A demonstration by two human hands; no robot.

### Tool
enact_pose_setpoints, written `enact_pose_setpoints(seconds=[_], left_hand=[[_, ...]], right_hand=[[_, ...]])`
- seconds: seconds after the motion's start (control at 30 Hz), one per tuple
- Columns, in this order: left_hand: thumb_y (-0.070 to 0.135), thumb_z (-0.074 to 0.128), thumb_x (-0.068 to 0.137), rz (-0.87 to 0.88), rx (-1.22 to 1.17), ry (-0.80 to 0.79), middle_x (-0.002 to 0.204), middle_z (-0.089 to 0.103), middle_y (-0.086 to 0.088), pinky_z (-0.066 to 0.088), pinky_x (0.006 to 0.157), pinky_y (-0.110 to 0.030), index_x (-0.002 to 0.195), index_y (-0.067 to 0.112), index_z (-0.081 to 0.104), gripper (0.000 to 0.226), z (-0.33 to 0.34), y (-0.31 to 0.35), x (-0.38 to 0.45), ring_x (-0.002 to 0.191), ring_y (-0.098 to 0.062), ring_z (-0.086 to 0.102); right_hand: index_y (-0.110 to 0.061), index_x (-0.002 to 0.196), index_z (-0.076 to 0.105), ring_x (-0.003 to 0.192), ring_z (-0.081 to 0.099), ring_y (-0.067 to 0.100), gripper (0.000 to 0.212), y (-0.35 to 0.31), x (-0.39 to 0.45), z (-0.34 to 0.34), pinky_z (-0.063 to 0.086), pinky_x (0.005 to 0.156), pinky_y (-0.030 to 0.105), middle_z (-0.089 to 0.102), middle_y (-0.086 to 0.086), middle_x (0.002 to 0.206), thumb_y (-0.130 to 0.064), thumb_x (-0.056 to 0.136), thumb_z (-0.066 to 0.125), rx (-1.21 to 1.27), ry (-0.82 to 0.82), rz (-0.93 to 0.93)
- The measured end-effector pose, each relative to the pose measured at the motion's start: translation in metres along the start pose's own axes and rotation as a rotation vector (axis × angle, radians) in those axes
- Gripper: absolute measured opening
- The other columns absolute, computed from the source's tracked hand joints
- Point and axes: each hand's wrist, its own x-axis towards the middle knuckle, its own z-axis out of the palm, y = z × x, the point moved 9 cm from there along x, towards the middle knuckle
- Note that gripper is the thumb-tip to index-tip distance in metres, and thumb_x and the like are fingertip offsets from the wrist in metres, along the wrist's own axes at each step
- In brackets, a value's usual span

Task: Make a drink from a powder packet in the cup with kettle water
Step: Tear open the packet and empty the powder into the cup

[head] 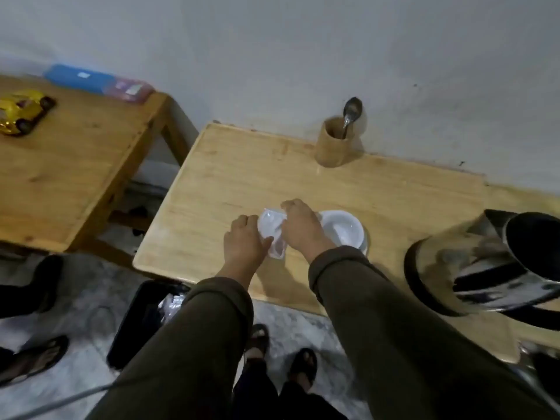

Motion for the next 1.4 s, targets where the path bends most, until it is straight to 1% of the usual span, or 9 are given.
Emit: enact_pose_setpoints(seconds=[0.23, 0.6, 0.67, 0.73, 0.83, 0.97, 1.07, 1.27, 1.4], left_hand=[[0.038, 0.067, 0.079, -0.003, -0.092, -0.106, 0.119, 0.054, -0.009, 0.048, 0.088, -0.040, 0.120, 0.012, 0.054, 0.050, 0.022, -0.013, 0.027, 0.113, -0.028, 0.054], [0.025, 0.077, 0.070, 0.033, -0.218, -0.221, 0.124, 0.050, -0.009, 0.046, 0.096, -0.037, 0.126, 0.016, 0.050, 0.063, 0.019, -0.011, 0.055, 0.119, -0.027, 0.049], [0.026, 0.071, 0.076, 0.018, -0.270, -0.192, 0.120, 0.053, -0.011, 0.045, 0.090, -0.031, 0.118, 0.011, 0.055, 0.048, 0.007, -0.009, 0.062, 0.113, -0.027, 0.052], [0.027, 0.062, 0.086, 0.010, -0.381, -0.164, 0.101, 0.062, -0.008, 0.037, 0.073, -0.021, 0.106, 0.010, 0.059, 0.027, -0.010, -0.006, 0.068, 0.093, -0.025, 0.057], [0.024, 0.056, 0.091, 0.094, -0.471, -0.159, 0.084, 0.060, -0.001, 0.025, 0.057, -0.016, 0.099, 0.010, 0.063, 0.017, -0.038, 0.010, 0.072, 0.079, -0.018, 0.052], [0.021, 0.058, 0.090, 0.260, -0.459, -0.198, 0.097, 0.071, -0.010, 0.032, 0.069, -0.019, 0.100, 0.010, 0.066, 0.017, -0.068, 0.042, 0.073, 0.082, -0.015, 0.054], [0.021, 0.057, 0.091, 0.334, -0.453, -0.226, 0.102, 0.071, -0.011, 0.035, 0.074, -0.020, 0.102, 0.013, 0.067, 0.017, -0.083, 0.064, 0.069, 0.085, -0.016, 0.055], [0.022, 0.051, 0.094, 0.375, -0.488, -0.197, 0.106, 0.071, -0.007, 0.035, 0.077, -0.023, 0.099, 0.013, 0.070, 0.022, -0.103, 0.106, 0.052, 0.091, -0.017, 0.056], [0.024, 0.049, 0.094, 0.401, -0.531, -0.159, 0.094, 0.070, -0.008, 0.038, 0.076, -0.028, 0.086, 0.018, 0.067, 0.021, -0.107, 0.128, 0.037, 0.089, -0.021, 0.059]], right_hand=[[-0.007, 0.121, 0.050, 0.110, 0.056, 0.036, 0.044, 0.013, 0.040, 0.028, 0.047, 0.096, 0.044, 0.055, 0.016, 0.120, -0.009, 0.078, 0.060, -0.205, -0.020, 0.094], [-0.008, 0.112, 0.059, 0.113, 0.052, 0.036, 0.030, 0.015, 0.056, 0.020, 0.040, 0.099, 0.041, 0.056, 0.017, 0.120, -0.017, 0.085, 0.053, -0.274, 0.017, 0.205], [-0.007, 0.103, 0.064, 0.105, 0.057, 0.034, 0.023, 0.013, 0.054, 0.013, 0.045, 0.087, 0.036, 0.062, 0.017, 0.110, -0.020, 0.087, 0.053, -0.177, -0.013, 0.210], [-0.008, 0.086, 0.065, 0.093, 0.059, 0.033, 0.018, 0.010, 0.050, 0.000, 0.041, 0.073, 0.033, 0.063, 0.018, 0.095, -0.024, 0.087, 0.057, -0.035, -0.034, 0.218], [-0.016, 0.076, 0.058, 0.093, 0.060, 0.030, 0.012, 0.010, 0.042, -0.026, 0.044, 0.076, 0.034, 0.065, 0.013, 0.094, -0.018, 0.076, 0.069, 0.171, -0.012, 0.247], [-0.025, 0.068, 0.057, 0.079, 0.057, 0.022, 0.016, 0.013, 0.028, -0.070, 0.049, 0.077, 0.034, 0.060, 0.003, 0.077, -0.019, 0.074, 0.071, 0.476, 0.155, 0.257], [-0.021, 0.073, 0.060, 0.077, 0.053, 0.020, 0.012, 0.014, 0.017, -0.098, 0.041, 0.075, 0.029, 0.054, -0.005, 0.063, -0.016, 0.079, 0.068, 0.510, 0.230, 0.208], [-0.026, 0.063, 0.058, 0.063, 0.052, 0.018, 0.026, 0.028, -0.006, -0.130, 0.045, 0.071, 0.035, 0.054, -0.005, 0.058, -0.008, 0.075, 0.071, 0.580, 0.317, 0.144], [-0.025, 0.067, 0.059, 0.056, 0.047, 0.010, 0.030, 0.030, -0.025, -0.153, 0.042, 0.061, 0.023, 0.049, -0.004, 0.056, 0.001, 0.075, 0.068, 0.591, 0.369, 0.060]])
